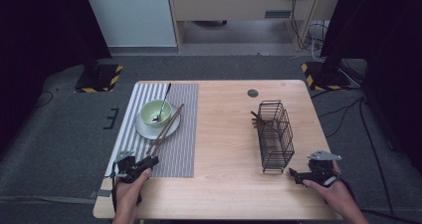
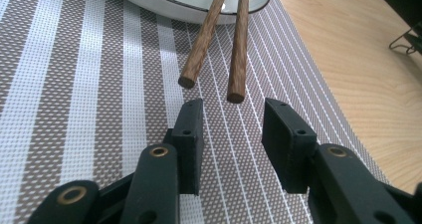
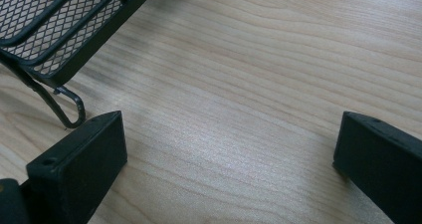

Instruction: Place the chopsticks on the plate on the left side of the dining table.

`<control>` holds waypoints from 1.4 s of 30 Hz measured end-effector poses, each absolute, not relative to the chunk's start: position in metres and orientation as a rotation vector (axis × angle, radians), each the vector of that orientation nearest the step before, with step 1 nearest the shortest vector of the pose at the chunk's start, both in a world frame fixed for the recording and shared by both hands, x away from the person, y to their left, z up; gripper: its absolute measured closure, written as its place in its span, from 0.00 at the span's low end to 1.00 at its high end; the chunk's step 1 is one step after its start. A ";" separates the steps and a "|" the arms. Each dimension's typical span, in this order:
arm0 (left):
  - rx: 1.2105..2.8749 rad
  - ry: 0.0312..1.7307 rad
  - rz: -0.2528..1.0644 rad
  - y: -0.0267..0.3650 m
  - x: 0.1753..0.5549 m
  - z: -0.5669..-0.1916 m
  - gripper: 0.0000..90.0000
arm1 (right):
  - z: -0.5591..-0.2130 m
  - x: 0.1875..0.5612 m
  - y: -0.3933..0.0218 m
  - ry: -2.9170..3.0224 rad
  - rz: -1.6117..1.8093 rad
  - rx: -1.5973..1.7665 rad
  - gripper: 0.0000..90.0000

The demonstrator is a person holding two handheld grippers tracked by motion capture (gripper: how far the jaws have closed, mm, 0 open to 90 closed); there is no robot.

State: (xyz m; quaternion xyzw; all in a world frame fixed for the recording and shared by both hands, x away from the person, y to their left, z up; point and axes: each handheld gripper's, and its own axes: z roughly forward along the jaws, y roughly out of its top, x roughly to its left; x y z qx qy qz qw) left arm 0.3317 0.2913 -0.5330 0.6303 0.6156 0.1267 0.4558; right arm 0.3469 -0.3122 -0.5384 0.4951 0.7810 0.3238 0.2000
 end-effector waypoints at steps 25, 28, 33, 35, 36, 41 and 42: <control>1.618 1.450 0.436 0.298 0.355 -0.519 0.37 | -0.538 0.347 -0.312 2.184 0.905 1.383 0.00; 1.647 1.420 0.440 0.294 0.362 -0.514 0.37 | -0.538 0.347 -0.312 2.184 0.905 1.383 0.00; 1.682 1.405 0.435 0.284 0.374 -0.513 0.36 | -0.538 0.347 -0.312 2.185 0.904 1.381 0.00; 1.694 1.416 0.433 0.281 0.378 -0.515 0.36 | -0.538 0.347 -0.312 2.185 0.904 1.381 0.00; 1.697 1.419 0.437 0.280 0.380 -0.516 0.36 | -0.538 0.347 -0.312 2.184 0.905 1.382 0.00; 1.705 1.432 0.437 0.279 0.383 -0.520 0.40 | -0.538 0.347 -0.312 2.186 0.904 1.380 0.00; 1.707 1.433 0.435 0.278 0.383 -0.520 0.40 | -0.538 0.347 -0.312 2.187 0.904 1.380 0.00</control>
